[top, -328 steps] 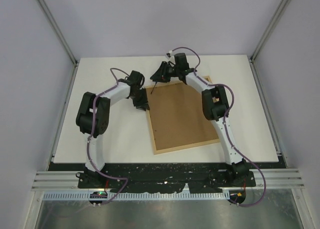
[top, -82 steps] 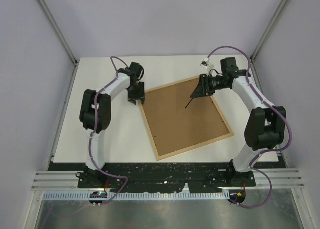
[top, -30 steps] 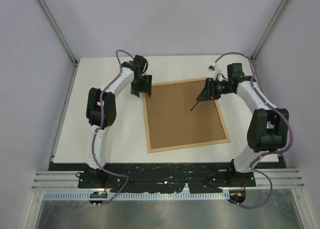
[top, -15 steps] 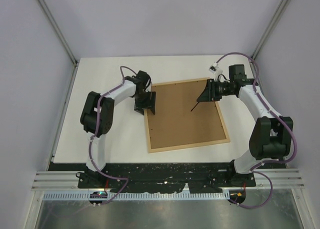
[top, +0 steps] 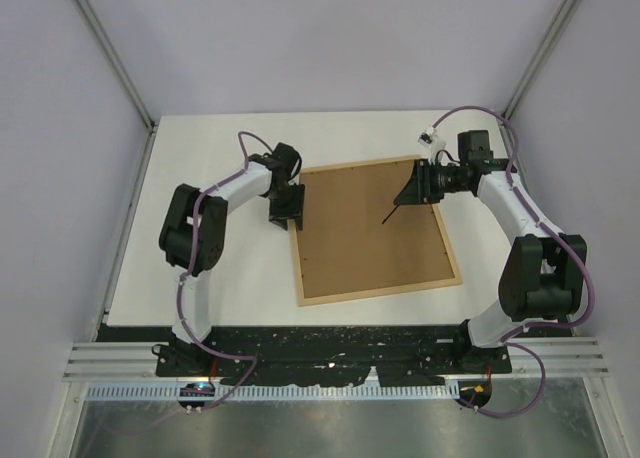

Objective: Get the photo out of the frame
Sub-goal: Adjust the photo frame at the center of the board.

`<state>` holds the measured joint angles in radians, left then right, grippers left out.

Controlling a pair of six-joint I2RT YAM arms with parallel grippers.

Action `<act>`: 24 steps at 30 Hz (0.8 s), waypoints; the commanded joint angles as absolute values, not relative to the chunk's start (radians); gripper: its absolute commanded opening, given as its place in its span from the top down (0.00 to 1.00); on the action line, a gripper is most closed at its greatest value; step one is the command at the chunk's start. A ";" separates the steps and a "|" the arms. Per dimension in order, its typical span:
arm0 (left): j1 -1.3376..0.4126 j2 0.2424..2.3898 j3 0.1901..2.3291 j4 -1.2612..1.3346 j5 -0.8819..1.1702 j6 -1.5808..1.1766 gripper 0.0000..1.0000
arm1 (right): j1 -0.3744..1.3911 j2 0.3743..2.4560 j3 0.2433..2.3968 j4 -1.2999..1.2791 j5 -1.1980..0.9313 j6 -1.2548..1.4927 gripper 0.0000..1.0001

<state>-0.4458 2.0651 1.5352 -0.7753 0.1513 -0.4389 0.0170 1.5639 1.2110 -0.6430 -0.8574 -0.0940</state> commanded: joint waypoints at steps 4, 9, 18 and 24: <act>-0.448 1.974 1.485 -0.738 0.126 -0.457 0.56 | 0.018 1.522 1.210 -0.604 -0.870 -0.080 0.92; -0.449 1.980 1.489 -0.739 0.127 -0.460 0.61 | 0.017 1.522 1.206 -0.598 -0.871 -0.075 0.92; -0.449 2.033 1.531 -0.752 0.150 -0.465 0.73 | 0.018 1.516 1.204 -0.597 -0.877 -0.074 0.92; -0.449 1.991 1.502 -0.736 0.149 -0.460 0.92 | 0.018 1.523 1.204 -0.595 -0.879 -0.075 0.92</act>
<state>-0.4446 2.0296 1.4921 -0.7731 0.1520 -0.4694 0.0170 1.5639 1.2003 -0.6281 -0.8581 -0.0757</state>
